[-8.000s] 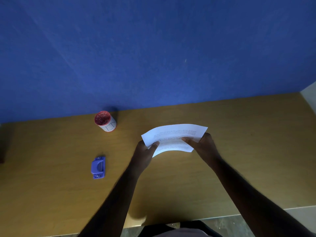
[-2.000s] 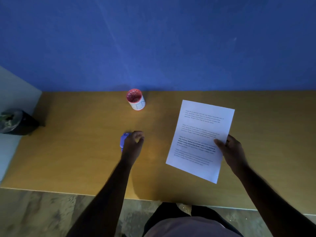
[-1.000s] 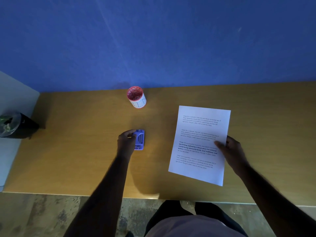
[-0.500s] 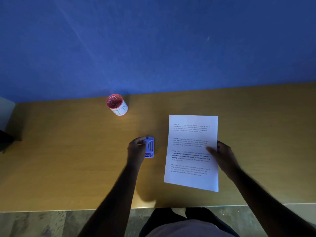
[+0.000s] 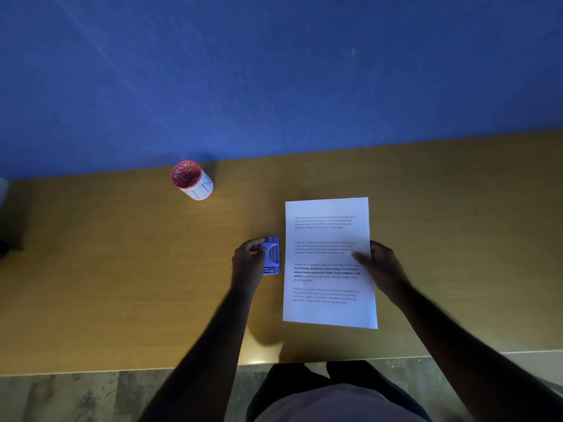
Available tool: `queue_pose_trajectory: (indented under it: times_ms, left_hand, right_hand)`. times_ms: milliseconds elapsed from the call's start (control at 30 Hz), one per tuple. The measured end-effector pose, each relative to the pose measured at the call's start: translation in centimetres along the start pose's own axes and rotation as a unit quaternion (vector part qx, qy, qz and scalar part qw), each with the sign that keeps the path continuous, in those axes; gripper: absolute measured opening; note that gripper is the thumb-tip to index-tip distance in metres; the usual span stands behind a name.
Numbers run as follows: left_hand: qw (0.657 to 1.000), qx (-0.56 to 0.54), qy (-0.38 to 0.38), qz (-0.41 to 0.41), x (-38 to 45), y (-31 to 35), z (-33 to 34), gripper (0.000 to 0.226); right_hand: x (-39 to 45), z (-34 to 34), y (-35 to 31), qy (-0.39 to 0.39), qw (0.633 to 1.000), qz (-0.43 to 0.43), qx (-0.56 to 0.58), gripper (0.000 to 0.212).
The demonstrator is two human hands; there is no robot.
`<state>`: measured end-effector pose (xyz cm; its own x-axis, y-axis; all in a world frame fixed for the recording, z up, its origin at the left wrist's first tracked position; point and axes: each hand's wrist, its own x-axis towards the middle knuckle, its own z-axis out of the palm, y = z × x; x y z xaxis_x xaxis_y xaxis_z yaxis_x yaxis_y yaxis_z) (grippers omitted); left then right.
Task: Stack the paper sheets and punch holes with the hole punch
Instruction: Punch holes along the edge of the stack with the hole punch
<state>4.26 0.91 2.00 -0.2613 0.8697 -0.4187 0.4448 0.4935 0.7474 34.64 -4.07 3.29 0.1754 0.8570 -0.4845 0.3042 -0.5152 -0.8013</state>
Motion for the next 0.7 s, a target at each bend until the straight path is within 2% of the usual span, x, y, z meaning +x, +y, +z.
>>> queue_pose_trajectory:
  times_ms: [167,267,467,700]
  left_hand:
    - [1.000,0.013,0.000,0.001,0.1,-0.1,0.0,0.026]
    - [1.000,0.003,-0.001,-0.004,0.1,0.1,0.0,0.024]
    - [1.000,0.002,-0.011,-0.007,0.4,-0.2,-0.1,0.025]
    - [1.000,0.001,-0.011,-0.006,1.1,0.5,-0.1,0.014]
  right_hand:
    - [0.9,1.0,-0.1,-0.018,1.000,0.004,0.006,0.016]
    - [1.1,1.6,-0.2,-0.026,1.000,-0.006,-0.005,0.027]
    - [1.9,2.5,0.2,-0.031,1.000,0.003,0.001,0.019]
    - [2.3,3.4,-0.4,-0.036,0.999,0.000,-0.003,0.010]
